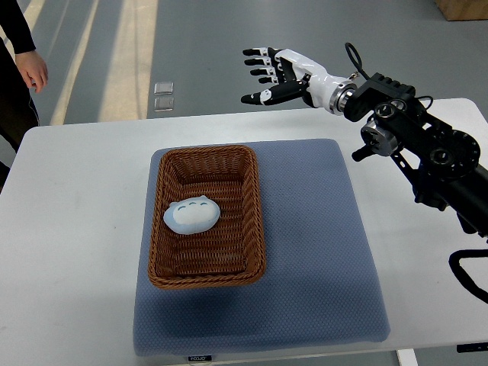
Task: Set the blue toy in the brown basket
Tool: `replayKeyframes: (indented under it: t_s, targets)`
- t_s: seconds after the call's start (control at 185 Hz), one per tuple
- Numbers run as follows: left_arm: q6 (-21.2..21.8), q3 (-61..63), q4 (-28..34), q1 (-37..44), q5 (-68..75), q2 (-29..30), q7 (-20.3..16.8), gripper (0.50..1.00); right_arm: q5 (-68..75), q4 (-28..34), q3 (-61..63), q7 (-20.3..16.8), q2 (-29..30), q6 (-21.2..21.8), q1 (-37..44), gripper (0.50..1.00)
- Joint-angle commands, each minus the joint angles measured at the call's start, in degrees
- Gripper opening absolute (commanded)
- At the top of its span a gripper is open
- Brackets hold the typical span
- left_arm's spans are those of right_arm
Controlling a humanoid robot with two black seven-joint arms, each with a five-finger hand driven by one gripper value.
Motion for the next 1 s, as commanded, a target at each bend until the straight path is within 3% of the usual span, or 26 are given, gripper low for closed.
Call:
replayKeyframes:
  t_s: [0.0,0.395,0.616,0.995]
  targets:
    - [0.0,0.0,0.0,0.0,0.0,0.0,0.0,1.0,5.1,-0.8,3.9,0.9,1.5,-2.4,-3.3,0.907]
    - [0.0,0.0,0.0,0.0,0.0,0.0,0.0,1.0,25.0,-6.7,8.3,7.4,3.9,-10.9,-9.4,0.905]
    - [0.0,0.0,0.0,0.0,0.0,0.0,-0.1,1.0,31.8,-11.2,8.3,12.7,3.7,-12.5,-9.6,0.905]
    - [0.0,0.0,0.0,0.0,0.0,0.0,0.0,1.0,31.8,-15.4,7.9,14.2,3.5,-12.5,-9.7,0.911]
